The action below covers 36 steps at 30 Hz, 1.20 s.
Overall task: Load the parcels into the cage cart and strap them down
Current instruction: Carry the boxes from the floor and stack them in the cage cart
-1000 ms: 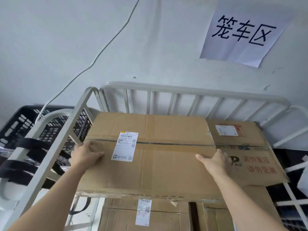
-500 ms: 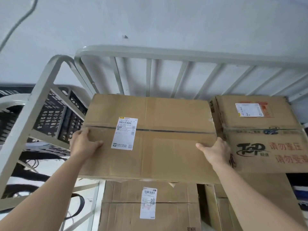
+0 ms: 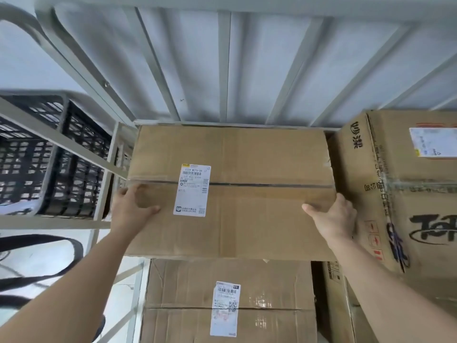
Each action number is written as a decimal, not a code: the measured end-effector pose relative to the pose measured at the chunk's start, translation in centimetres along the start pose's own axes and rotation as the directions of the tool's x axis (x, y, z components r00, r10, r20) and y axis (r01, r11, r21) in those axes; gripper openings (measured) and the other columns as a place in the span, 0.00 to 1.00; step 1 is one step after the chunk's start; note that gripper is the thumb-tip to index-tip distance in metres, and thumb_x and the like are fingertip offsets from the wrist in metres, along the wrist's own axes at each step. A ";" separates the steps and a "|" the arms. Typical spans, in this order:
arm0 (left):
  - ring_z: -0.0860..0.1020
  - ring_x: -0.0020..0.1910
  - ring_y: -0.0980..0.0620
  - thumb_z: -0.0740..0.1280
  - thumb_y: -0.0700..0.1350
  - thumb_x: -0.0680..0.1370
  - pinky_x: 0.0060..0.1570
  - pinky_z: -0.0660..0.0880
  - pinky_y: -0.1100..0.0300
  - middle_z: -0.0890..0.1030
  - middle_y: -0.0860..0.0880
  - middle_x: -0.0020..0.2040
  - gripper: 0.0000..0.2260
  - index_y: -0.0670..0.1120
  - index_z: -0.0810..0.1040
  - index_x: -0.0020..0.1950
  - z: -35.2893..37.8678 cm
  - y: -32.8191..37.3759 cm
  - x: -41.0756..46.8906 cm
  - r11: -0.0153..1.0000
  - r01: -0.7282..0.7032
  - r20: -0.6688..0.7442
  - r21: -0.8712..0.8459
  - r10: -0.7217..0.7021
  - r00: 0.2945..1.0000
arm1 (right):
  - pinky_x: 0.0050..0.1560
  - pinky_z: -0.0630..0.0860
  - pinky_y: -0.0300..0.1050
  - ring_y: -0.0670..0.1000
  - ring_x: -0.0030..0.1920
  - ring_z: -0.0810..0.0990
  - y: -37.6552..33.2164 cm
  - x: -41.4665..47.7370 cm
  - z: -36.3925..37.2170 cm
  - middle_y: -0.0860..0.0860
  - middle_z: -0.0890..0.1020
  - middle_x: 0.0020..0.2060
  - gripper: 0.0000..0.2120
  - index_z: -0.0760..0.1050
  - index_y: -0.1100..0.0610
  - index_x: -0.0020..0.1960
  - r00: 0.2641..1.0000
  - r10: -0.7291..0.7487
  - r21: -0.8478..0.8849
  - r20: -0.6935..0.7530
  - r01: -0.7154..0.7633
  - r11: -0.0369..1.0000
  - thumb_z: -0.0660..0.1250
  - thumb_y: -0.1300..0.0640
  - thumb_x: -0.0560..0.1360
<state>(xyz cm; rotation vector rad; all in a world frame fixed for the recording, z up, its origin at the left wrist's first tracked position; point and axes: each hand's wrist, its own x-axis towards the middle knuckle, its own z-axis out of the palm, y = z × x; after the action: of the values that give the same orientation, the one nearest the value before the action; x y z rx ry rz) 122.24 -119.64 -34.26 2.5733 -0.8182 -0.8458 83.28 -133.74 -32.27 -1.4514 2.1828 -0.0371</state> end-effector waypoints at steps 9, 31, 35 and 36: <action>0.68 0.66 0.39 0.79 0.44 0.67 0.65 0.68 0.43 0.61 0.42 0.71 0.36 0.51 0.67 0.71 3.4 -0.1 2.5 0.999 -0.007 0.081 0.038 0.004 0.997 | 0.70 0.62 0.56 0.64 0.69 0.64 1.2 3.3 3.0 0.64 0.68 0.69 0.44 0.59 0.66 0.74 0.999 0.004 -0.021 0.036 -0.003 1.000 0.76 0.46 0.69; 0.49 0.75 0.39 0.79 0.58 0.63 0.68 0.60 0.35 0.36 0.49 0.77 0.54 0.62 0.46 0.77 7.0 -1.0 -0.2 0.939 0.100 0.110 0.328 -0.143 0.984 | 0.74 0.54 0.60 0.61 0.77 0.38 3.6 1.1 6.4 0.57 0.33 0.76 0.66 0.37 0.44 0.78 0.954 -0.107 -0.345 0.281 0.205 0.916 0.77 0.31 0.56; 0.50 0.75 0.37 0.79 0.60 0.62 0.67 0.62 0.35 0.36 0.46 0.77 0.55 0.61 0.43 0.77 7.0 -0.6 0.5 0.910 0.090 0.129 0.405 -0.155 0.980 | 0.73 0.58 0.61 0.61 0.77 0.38 3.0 1.7 6.3 0.58 0.33 0.76 0.66 0.37 0.43 0.78 0.953 -0.092 -0.366 0.288 0.198 0.909 0.77 0.32 0.56; 0.50 0.75 0.37 0.78 0.61 0.62 0.67 0.62 0.35 0.36 0.46 0.77 0.56 0.61 0.42 0.77 7.0 -0.6 0.6 0.908 0.084 0.141 0.411 -0.154 0.978 | 0.72 0.58 0.61 0.61 0.77 0.38 2.9 1.7 6.3 0.58 0.33 0.76 0.66 0.36 0.43 0.78 0.952 -0.087 -0.383 0.293 0.200 0.902 0.77 0.32 0.56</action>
<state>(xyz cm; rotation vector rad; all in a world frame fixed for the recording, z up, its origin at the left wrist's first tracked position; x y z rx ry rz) 118.55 -120.25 -40.25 2.9681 -0.9818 -1.0399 82.97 -132.34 -39.29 -1.7258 1.9255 0.5681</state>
